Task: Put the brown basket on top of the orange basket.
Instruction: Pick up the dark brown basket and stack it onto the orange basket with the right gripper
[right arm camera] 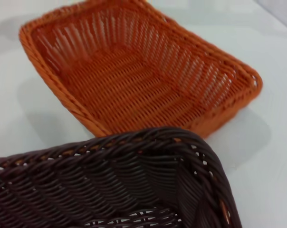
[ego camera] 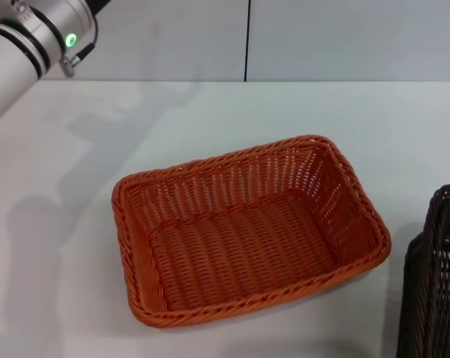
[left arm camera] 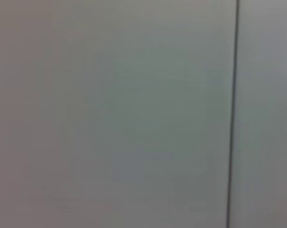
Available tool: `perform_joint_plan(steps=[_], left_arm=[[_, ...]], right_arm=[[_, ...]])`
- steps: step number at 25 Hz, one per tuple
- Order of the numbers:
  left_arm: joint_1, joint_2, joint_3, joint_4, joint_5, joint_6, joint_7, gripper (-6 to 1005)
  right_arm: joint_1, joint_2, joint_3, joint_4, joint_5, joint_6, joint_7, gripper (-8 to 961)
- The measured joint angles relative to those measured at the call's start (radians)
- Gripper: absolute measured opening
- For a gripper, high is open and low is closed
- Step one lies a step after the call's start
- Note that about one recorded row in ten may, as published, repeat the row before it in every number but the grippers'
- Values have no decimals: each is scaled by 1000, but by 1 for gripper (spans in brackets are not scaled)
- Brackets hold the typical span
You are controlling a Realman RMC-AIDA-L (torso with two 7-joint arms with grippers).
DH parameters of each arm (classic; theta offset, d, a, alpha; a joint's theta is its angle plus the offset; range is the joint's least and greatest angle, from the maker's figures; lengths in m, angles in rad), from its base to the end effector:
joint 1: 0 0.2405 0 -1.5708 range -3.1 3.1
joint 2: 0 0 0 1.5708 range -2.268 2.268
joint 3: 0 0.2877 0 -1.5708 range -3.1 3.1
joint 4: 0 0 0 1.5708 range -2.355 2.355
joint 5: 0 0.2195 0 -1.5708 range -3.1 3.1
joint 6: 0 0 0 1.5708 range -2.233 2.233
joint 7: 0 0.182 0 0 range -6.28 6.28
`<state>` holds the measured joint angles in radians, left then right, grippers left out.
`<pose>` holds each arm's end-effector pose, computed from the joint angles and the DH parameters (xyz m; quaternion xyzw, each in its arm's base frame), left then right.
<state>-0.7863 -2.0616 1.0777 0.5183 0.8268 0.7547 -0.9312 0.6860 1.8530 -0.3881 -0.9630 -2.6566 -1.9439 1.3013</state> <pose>-0.1707 0.5414 0.0126 -0.7702 -0.1951 -0.3913 0.4643 0.3159 0.3727 0.1087 -0.9874 0.1064 -0.0329 0.1128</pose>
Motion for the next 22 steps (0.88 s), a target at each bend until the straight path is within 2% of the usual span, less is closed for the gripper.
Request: perform_joint_plan(steps=[7, 11, 12, 13, 14, 15, 16, 17, 19, 21, 22], left_arm=[[10, 0, -13, 0, 0, 0, 7, 851], [12, 0, -13, -7, 0, 0, 10, 851], [14, 0, -13, -12, 0, 1, 11, 851], [17, 0, -13, -13, 0, 2, 11, 851], [19, 0, -13, -13, 0, 3, 11, 851], [23, 0, -13, -13, 0, 5, 11, 851], [23, 0, -13, -13, 0, 5, 11, 851], [24, 0, -13, -14, 0, 6, 11, 851], [25, 0, -13, -14, 0, 6, 11, 851], [27, 1, -13, -14, 1, 6, 11, 851], [29, 1, -13, -14, 2, 6, 11, 851]], right_arm=[[-24, -20, 102, 41, 65, -100, -63, 156], [-47, -27, 113, 69, 135, -121, -76, 149], [-70, -41, 107, 113, 209, -144, -93, 147], [-70, -41, 107, 113, 209, -144, -93, 146], [-77, -52, 106, 148, 241, -158, -103, 146], [-87, -74, 109, 221, 291, -178, -133, 145], [-87, -74, 109, 221, 291, -178, -133, 144], [-99, -87, 108, 278, 330, -185, -155, 143], [-105, -87, 107, 292, 345, -186, -163, 140], [-113, -78, 107, 305, 361, -187, -178, 138], [-116, -66, 105, 333, 382, -187, -199, 138]])
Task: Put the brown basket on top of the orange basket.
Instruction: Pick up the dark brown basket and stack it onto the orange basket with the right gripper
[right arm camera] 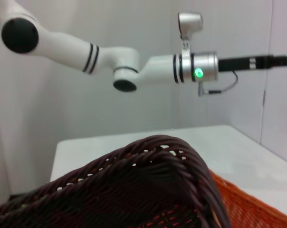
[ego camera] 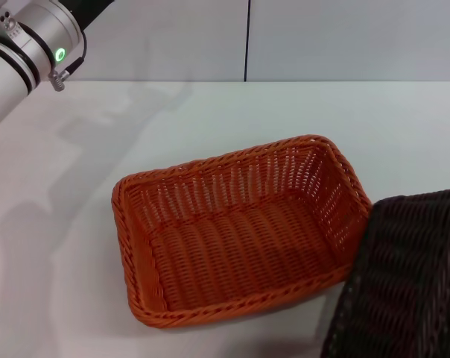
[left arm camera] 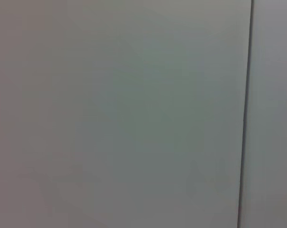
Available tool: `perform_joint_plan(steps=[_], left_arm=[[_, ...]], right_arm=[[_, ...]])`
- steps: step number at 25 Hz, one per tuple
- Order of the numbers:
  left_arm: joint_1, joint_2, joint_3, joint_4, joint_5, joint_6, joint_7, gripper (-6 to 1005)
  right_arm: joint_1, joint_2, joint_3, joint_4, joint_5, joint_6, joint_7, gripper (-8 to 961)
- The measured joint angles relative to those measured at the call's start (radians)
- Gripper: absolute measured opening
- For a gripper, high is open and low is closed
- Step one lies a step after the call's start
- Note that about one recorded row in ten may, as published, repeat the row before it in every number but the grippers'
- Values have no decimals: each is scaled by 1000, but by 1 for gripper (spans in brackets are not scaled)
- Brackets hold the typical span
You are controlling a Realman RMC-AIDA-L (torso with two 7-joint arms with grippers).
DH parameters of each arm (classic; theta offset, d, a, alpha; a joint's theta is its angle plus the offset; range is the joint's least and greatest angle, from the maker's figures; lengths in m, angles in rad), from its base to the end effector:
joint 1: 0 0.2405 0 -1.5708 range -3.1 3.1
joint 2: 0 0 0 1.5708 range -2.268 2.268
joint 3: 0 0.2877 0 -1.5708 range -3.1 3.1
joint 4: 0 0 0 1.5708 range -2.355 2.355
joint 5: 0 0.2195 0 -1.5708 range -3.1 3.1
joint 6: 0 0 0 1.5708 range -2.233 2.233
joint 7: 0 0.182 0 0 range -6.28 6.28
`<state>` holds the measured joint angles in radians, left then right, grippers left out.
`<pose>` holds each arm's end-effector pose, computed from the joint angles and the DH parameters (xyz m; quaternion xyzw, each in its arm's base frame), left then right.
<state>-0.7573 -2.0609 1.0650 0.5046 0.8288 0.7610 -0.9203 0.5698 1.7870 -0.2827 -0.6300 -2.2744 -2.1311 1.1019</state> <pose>-0.1906 0.5357 0.0126 -0.7662 -0.2081 -0.3824 0.4727 0.2995 0.3232 0.1051 -0.9640 0.0421 0.2486 0.0845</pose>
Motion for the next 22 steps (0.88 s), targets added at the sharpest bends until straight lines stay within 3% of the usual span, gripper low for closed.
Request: perform_joint_plan(steps=[7, 10, 11, 15, 16, 20, 22], left_arm=[[29, -3, 0, 0, -1, 31, 1, 851], [38, -3, 0, 0, -2, 38, -1, 851], [38, -3, 0, 0, -2, 38, -1, 851], [94, -4, -1, 5, -2, 95, -11, 851], [100, -3, -1, 6, -2, 99, -11, 851], [119, 0, -5, 5, -2, 106, -10, 851], [125, 1, -5, 9, -2, 107, -7, 851]], right_arm=[[30, 23, -3, 96, 27, 5, -51, 142], [41, 50, -3, 100, 84, 0, -57, 143], [41, 50, -3, 100, 84, 0, -57, 144], [47, 83, -2, 104, 164, 17, -57, 146], [47, 83, -2, 104, 164, 17, -57, 146], [40, 126, -2, 102, 286, 36, -57, 148], [39, 134, 1, 103, 302, 45, -57, 149]])
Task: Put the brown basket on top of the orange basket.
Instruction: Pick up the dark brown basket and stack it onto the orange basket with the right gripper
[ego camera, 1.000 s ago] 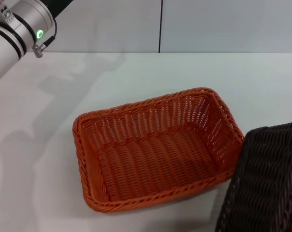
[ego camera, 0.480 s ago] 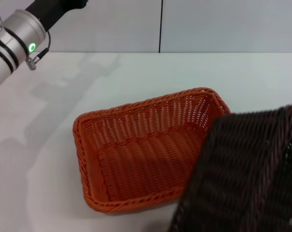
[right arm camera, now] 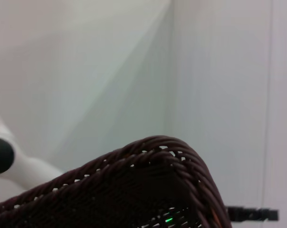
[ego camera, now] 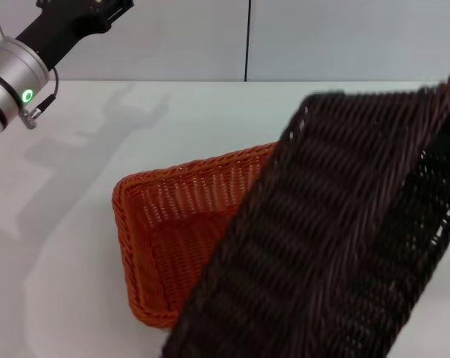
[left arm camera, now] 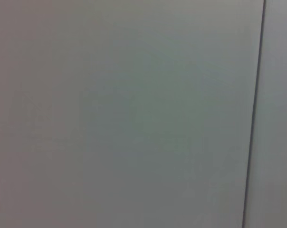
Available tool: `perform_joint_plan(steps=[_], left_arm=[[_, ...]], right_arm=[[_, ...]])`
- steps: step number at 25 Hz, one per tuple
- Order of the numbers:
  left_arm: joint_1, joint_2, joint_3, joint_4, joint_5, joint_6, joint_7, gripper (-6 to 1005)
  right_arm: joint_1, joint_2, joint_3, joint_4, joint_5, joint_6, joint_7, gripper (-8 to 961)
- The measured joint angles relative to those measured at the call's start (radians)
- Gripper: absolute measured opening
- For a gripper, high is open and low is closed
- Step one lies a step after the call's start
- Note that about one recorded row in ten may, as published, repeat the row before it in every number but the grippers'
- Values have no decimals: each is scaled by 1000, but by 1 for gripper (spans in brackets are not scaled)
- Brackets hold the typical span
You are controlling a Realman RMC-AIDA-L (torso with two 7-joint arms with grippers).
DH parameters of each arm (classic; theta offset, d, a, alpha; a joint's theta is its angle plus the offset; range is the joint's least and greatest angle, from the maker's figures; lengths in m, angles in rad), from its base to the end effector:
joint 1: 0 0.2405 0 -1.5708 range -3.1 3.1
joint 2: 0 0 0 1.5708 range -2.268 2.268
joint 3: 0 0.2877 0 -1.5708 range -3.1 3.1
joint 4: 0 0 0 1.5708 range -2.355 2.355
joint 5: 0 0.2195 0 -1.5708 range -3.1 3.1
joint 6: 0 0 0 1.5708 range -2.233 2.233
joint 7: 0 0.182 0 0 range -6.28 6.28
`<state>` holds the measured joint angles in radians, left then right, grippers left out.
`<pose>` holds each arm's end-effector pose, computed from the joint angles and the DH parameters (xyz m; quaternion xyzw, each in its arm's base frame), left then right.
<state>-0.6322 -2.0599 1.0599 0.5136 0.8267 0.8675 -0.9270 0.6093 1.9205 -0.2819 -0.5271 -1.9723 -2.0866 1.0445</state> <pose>-0.2361 0.5026 0.0173 -0.7570 -0.2237 -0.3913 0.4731 0.2418 0.3434 0.0654 -0.8974 -0.0132 0.4212 0.1311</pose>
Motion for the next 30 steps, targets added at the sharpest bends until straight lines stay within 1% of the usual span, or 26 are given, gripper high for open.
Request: perform_joint_plan(steps=[2, 3, 4, 5, 6, 7, 8, 9, 10, 11, 13, 15, 18, 20, 22, 27, 28, 30], left_arm=[[3, 1, 1, 2, 3, 0, 1, 851], [3, 1, 1, 2, 6, 1, 2, 851], [3, 1, 1, 2, 6, 1, 2, 851], [3, 1, 1, 2, 7, 1, 4, 851], [0, 1, 2, 2, 8, 0, 9, 851], [0, 1, 2, 2, 8, 0, 9, 851], [-3, 1, 2, 0, 8, -2, 15, 851], [-6, 1, 3, -3, 9, -7, 24, 851], [-6, 1, 3, -3, 9, -7, 24, 851], [-6, 1, 3, -3, 9, -7, 24, 851], [-21, 2, 6, -6, 10, -24, 49, 851], [-25, 2, 6, -6, 10, -29, 52, 851], [-46, 3, 5, -7, 10, -61, 62, 851], [-51, 3, 5, -7, 10, -67, 63, 851], [-74, 3, 9, -15, 11, -89, 79, 851], [-89, 3, 10, -25, 11, -95, 86, 851], [-106, 2, 10, -31, 12, -100, 88, 851], [-117, 1, 10, -31, 12, -102, 92, 851]], right_arm=[[-4, 15, 4, 10, 30, 21, 0, 150], [-14, 36, 5, 19, 67, 42, -2, 150], [-14, 36, 5, 19, 67, 42, -2, 151], [-24, 52, 5, 22, 91, 51, -10, 151], [-49, 86, 5, 31, 143, 75, -37, 152], [-49, 86, 5, 31, 143, 75, -37, 152], [-72, 116, 4, 51, 199, 99, -75, 153], [-72, 116, 4, 51, 199, 99, -75, 153], [-83, 127, 4, 65, 221, 107, -92, 154], [-89, 133, 4, 84, 240, 116, -105, 154], [-100, 139, 4, 140, 277, 141, -117, 155], [-103, 141, 5, 157, 287, 155, -120, 156], [-114, 148, 2, 205, 299, 213, -161, 157], [-117, 148, 1, 213, 300, 223, -165, 158], [-123, 149, -2, 227, 300, 241, -171, 159], [-132, 152, 3, 321, 300, 269, -271, 162], [-132, 152, 5, 352, 300, 282, -301, 162], [-132, 152, 6, 363, 300, 284, -312, 163]])
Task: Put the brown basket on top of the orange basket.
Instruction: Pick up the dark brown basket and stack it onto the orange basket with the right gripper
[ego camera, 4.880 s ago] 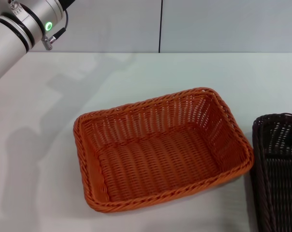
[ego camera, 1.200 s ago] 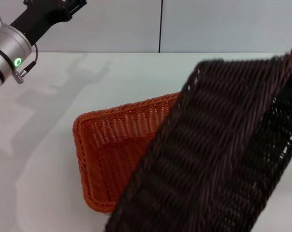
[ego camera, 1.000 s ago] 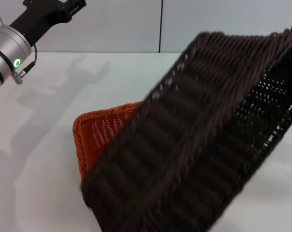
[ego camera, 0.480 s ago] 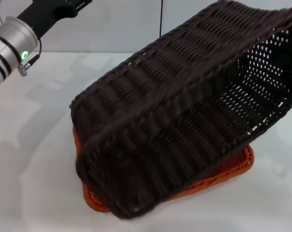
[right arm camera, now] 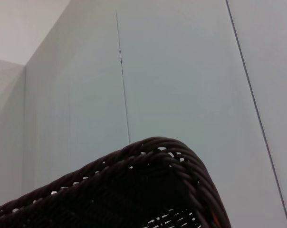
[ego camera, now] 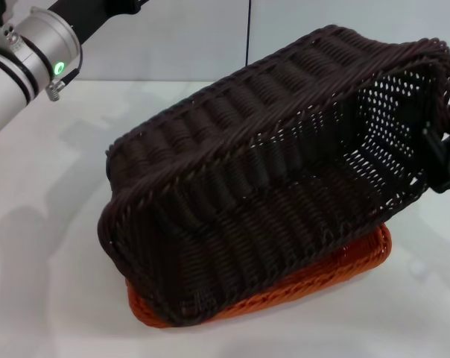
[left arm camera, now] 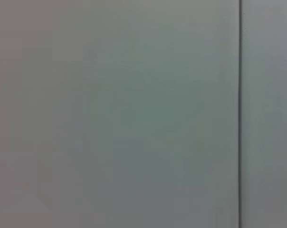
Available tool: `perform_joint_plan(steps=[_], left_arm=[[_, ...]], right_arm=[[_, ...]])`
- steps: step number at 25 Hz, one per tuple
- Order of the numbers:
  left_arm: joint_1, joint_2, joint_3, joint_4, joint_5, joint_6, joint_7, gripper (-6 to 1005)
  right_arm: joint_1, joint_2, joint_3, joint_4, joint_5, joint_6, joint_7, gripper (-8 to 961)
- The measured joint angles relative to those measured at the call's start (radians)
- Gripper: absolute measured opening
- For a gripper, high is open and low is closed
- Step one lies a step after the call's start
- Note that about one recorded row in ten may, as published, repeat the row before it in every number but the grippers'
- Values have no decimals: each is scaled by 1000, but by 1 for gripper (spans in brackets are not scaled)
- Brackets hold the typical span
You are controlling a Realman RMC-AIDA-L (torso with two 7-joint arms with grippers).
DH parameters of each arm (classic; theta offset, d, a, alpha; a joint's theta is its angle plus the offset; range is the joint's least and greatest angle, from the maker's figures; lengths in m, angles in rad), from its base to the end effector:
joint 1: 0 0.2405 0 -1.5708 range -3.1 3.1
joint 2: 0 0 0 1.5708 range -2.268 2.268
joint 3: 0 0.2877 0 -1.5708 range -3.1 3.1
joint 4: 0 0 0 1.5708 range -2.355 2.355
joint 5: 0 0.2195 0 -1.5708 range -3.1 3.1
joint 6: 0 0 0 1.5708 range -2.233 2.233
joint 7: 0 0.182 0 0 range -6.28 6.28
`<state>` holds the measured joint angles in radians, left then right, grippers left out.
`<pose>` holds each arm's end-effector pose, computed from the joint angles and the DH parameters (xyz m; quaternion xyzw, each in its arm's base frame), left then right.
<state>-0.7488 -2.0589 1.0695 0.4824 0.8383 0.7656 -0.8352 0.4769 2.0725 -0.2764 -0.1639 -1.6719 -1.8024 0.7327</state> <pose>-0.2004 0.5320 0.0064 -0.7793 -0.1829 -0.3521 0.4850 0.2678 0.3327 -0.0162 -0.7804 0.1137 0.5231 0.3233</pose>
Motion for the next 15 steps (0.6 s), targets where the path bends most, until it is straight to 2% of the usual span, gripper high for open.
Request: perform_joint_plan(steps=[8, 15], left_arm=[[-19, -8, 6, -26, -9, -5, 7, 851], [-22, -7, 2, -36, -10, -3, 7, 851]], right_arm=[[-3, 2, 14, 105, 31, -12, -94, 167], [-4, 3, 15, 131, 38, -9, -114, 170]])
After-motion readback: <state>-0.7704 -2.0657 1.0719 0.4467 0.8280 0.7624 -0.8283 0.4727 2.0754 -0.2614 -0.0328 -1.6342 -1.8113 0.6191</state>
